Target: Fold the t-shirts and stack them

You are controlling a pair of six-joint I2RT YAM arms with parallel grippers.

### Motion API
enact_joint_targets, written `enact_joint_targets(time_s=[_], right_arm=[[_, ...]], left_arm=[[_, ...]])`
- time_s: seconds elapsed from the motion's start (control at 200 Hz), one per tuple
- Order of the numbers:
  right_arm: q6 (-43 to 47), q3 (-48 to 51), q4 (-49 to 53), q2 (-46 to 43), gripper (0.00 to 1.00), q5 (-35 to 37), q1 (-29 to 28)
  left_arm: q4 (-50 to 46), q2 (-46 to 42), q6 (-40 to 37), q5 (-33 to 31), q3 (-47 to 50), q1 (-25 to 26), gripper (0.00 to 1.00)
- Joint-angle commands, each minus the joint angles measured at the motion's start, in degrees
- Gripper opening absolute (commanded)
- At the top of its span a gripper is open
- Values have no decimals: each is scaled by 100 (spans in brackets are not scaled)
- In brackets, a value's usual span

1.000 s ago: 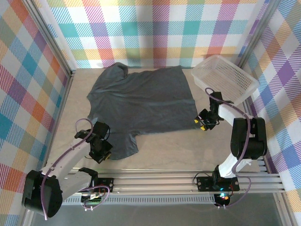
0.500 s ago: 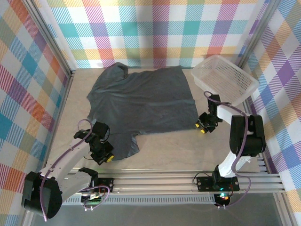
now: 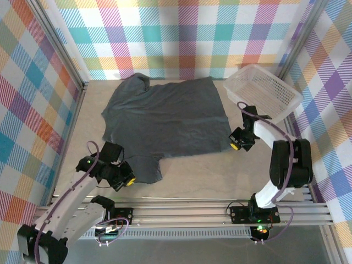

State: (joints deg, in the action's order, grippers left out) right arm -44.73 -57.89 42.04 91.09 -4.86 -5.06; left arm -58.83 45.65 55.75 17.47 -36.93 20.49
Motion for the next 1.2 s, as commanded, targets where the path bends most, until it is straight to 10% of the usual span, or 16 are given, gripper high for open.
enact_joint_targets(time_s=[0.0, 0.54, 1.195], right_arm=[[105, 320, 695, -545, 0, 229, -100], [61, 859, 1205, -1554, 0, 129, -224], [254, -2200, 1646, 717, 0, 347, -197]], left_arm=[[-409, -316, 266, 50, 99, 167, 0], [346, -264, 369, -1236, -786, 303, 0], [1867, 3067, -584, -1323, -3632, -1064, 0]])
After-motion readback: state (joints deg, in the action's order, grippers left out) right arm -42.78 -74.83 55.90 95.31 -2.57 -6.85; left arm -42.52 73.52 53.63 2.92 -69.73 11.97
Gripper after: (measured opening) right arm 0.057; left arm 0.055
